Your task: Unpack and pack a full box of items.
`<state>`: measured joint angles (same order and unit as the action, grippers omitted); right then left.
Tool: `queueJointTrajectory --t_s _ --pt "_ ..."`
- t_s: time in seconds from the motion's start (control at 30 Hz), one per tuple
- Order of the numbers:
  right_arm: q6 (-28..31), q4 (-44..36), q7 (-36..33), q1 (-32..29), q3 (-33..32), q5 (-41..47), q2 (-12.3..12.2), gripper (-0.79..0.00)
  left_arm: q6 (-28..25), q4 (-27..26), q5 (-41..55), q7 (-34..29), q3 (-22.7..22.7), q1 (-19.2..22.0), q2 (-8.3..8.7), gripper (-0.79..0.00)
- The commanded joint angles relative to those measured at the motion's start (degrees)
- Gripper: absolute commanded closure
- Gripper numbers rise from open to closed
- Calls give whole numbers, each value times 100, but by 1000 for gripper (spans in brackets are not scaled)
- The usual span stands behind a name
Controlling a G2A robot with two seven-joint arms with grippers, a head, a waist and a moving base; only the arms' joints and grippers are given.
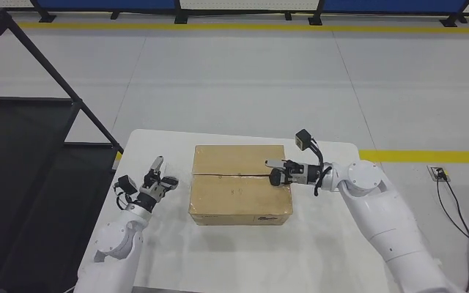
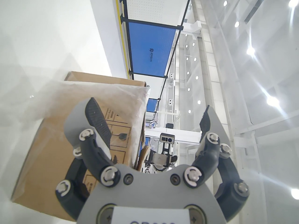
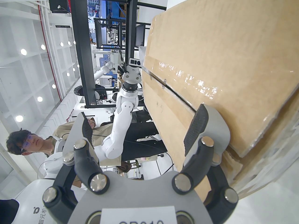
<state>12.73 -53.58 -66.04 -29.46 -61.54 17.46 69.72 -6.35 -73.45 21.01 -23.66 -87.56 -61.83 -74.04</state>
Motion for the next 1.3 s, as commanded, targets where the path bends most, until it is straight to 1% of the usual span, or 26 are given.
queueJointTrajectory --t_s 0.0,0.1,0.23,0.47,0.6,0.7,0.83,0.9,1.1,1.2,1.27 --pt "-25 -20 -1 5 21 -7 4 -785 -2 102 64 -133 12 -11 5 -785" --pt "-45 -30 6 20 51 -21 10 -785 28 261 192 -305 20 -17 9 -785" --pt "-38 -27 -3 28 67 -12 13 -785 145 529 423 -227 109 100 -21 -785" --pt "-40 -80 20 -7 61 -29 1 -785 455 1129 755 -145 426 585 -110 -785" --pt "-58 -156 46 -57 30 -62 -20 -785 556 1492 988 53 533 844 -168 -785" --pt "-95 -205 49 -84 17 -69 -31 -785 519 1750 1085 255 634 1046 -219 -785" --pt "-128 -263 71 -106 16 -96 -40 -785 370 2066 1199 334 733 1303 -275 -785" --pt "-145 -285 83 -113 12 -108 -45 -785 264 2202 1299 278 752 1416 -298 -785" --pt "-185 -340 114 -149 -16 -119 -63 -785 -225 2528 1475 74 736 1677 -334 -785" --pt "-201 -369 127 -165 -24 -132 -71 -785 -539 2573 1614 -86 694 1751 -348 -785" --pt "-212 -384 127 -174 -29 -133 -76 -785 -773 2510 1612 -102 656 1740 -345 -785"
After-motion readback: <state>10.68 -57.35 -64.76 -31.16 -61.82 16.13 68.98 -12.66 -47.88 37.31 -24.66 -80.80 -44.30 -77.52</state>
